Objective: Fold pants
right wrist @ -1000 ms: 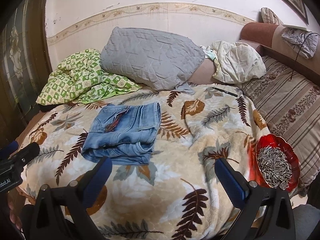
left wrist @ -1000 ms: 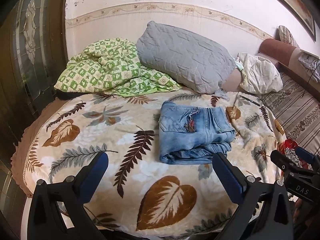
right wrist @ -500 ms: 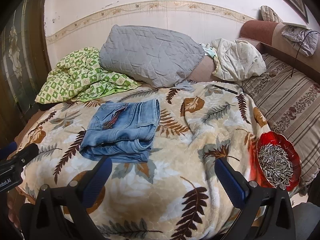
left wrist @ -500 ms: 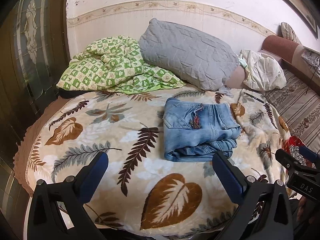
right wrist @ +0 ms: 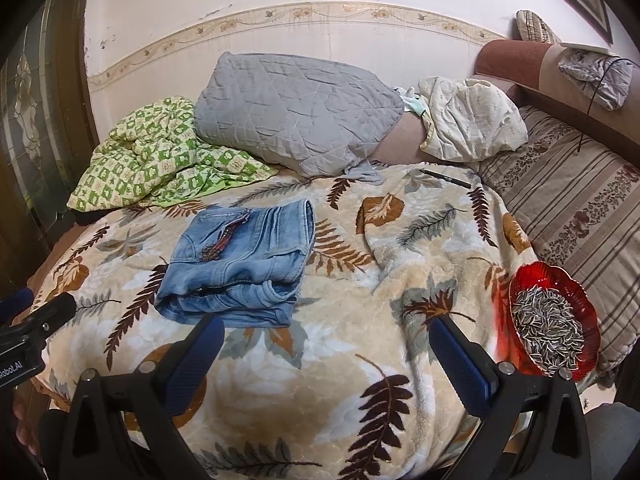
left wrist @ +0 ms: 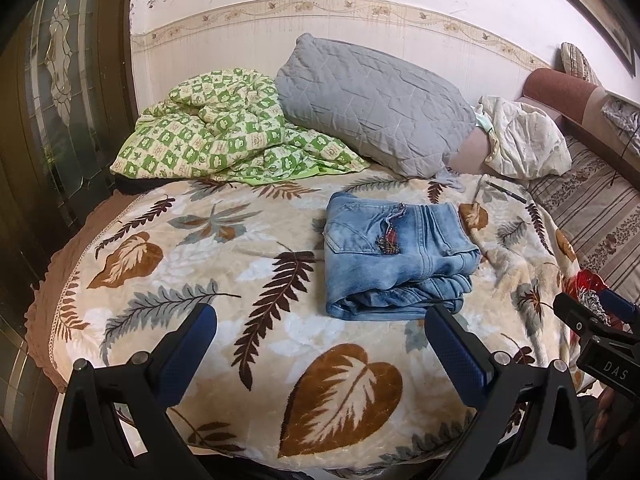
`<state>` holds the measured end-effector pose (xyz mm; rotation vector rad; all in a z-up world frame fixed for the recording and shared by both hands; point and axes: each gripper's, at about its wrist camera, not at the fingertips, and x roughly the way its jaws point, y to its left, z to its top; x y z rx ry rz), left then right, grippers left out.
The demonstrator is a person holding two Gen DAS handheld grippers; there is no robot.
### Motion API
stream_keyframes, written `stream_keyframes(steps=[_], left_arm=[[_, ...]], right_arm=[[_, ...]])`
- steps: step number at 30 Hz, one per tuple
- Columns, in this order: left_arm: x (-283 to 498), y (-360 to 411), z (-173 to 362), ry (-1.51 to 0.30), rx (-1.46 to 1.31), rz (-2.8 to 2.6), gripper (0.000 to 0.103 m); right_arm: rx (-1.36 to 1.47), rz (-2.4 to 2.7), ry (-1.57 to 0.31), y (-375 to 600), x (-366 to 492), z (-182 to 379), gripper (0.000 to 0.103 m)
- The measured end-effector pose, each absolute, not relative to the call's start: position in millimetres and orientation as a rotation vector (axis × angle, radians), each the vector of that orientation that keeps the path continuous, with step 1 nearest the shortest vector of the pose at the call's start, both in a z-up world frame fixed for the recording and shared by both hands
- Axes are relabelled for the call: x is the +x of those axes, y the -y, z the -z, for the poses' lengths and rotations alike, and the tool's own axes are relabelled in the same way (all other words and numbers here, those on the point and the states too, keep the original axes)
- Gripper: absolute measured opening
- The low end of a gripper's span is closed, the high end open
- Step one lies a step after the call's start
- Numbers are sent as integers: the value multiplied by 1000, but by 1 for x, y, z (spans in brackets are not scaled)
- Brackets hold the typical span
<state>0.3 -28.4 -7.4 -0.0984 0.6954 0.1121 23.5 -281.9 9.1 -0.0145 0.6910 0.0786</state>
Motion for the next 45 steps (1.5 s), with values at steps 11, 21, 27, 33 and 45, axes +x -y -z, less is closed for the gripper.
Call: stream_keyframes(steps=[11, 21, 27, 33, 45], left_arm=[[-2, 27, 7, -691, -99, -116, 103], [-3, 27, 6, -690, -101, -113, 103], [-3, 26, 5, -690, -101, -114, 103], [-3, 27, 6, -692, -99, -111, 103], [-4, 27, 7, -694, -101, -109, 103]], right_arm=[[-14, -79, -691, 281, 22, -10, 103], [-14, -79, -691, 281, 22, -10, 103], [-14, -77, -692, 281, 21, -10, 103], [-14, -79, -693, 281, 22, -9, 103], [-15, -79, -693, 281, 21, -8, 103]])
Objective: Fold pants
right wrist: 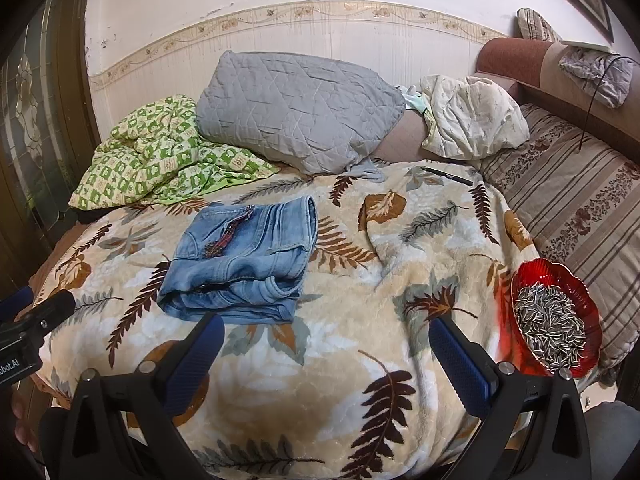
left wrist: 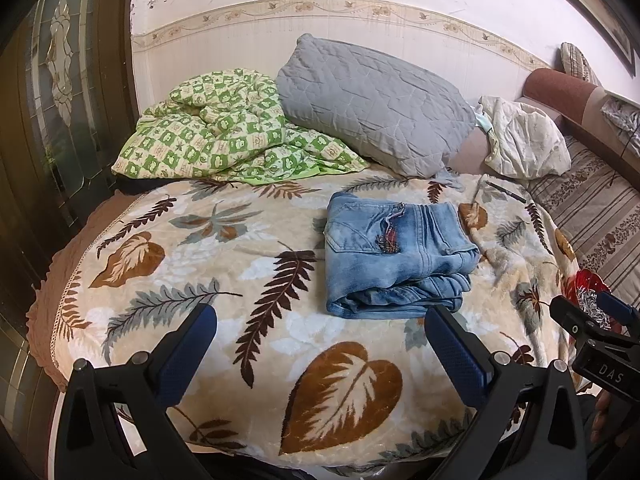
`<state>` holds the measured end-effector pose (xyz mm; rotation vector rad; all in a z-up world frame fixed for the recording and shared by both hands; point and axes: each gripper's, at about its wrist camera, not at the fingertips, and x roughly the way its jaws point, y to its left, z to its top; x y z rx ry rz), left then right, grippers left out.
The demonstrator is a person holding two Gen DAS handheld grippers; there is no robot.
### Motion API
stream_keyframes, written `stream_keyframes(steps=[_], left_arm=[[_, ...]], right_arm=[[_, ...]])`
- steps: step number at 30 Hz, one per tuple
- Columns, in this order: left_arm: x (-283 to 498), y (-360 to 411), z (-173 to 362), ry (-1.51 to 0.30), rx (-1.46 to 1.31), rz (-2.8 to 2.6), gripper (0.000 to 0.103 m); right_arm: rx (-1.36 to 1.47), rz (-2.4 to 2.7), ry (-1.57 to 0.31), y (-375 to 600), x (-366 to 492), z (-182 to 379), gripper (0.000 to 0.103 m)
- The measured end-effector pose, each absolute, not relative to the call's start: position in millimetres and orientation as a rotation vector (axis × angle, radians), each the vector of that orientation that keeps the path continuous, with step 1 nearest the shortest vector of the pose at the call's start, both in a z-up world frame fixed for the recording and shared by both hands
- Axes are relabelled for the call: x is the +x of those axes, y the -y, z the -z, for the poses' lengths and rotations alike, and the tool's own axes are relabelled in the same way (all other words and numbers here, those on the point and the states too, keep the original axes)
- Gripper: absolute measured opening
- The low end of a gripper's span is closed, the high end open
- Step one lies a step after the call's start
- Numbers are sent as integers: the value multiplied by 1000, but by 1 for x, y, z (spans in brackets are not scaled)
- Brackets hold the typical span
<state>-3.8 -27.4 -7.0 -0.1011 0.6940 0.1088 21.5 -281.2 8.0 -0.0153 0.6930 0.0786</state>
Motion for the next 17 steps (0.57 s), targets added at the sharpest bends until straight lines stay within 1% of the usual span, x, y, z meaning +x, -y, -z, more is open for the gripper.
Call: stream_keyframes(steps=[17], left_arm=[[-7, 28, 6, -672, -76, -106, 103]], right_arm=[[-13, -79, -694, 282, 21, -8, 103]])
